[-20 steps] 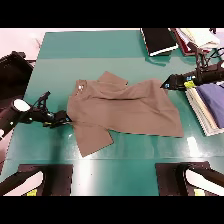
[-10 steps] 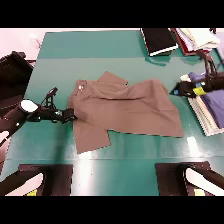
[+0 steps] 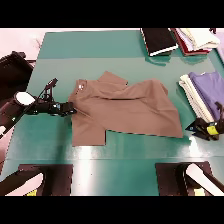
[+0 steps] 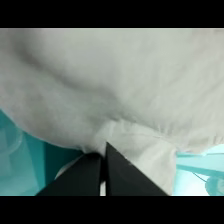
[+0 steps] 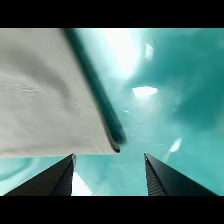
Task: Fold the shirts.
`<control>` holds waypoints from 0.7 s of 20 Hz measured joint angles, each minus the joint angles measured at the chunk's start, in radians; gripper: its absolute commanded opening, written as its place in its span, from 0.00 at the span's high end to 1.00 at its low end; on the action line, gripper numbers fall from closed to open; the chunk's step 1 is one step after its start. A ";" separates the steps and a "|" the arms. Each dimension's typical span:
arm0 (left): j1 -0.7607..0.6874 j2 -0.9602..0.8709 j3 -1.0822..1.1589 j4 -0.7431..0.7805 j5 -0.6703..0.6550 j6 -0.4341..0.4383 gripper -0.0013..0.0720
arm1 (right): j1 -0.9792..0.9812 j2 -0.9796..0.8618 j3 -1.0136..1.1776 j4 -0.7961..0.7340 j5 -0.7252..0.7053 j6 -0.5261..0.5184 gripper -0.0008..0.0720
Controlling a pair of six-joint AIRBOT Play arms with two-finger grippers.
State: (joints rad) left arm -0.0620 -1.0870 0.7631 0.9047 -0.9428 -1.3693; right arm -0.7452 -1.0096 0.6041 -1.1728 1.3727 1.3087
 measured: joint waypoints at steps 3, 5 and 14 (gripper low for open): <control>0.000 0.000 0.003 0.002 -0.003 0.002 0.95 | -0.014 -0.048 -0.065 0.075 -0.034 -0.035 0.39; 0.000 0.000 0.004 0.002 -0.005 0.002 0.95 | 0.029 -0.079 -0.079 0.128 -0.047 -0.048 0.54; 0.000 0.137 0.112 0.014 -0.058 -0.014 0.95 | 0.351 0.005 0.127 0.177 -0.114 -0.063 0.96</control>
State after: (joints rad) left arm -0.0624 -0.9501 0.8749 0.9192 -1.0004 -1.3830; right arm -0.3943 -1.0046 0.7307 -0.9955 1.2591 1.2461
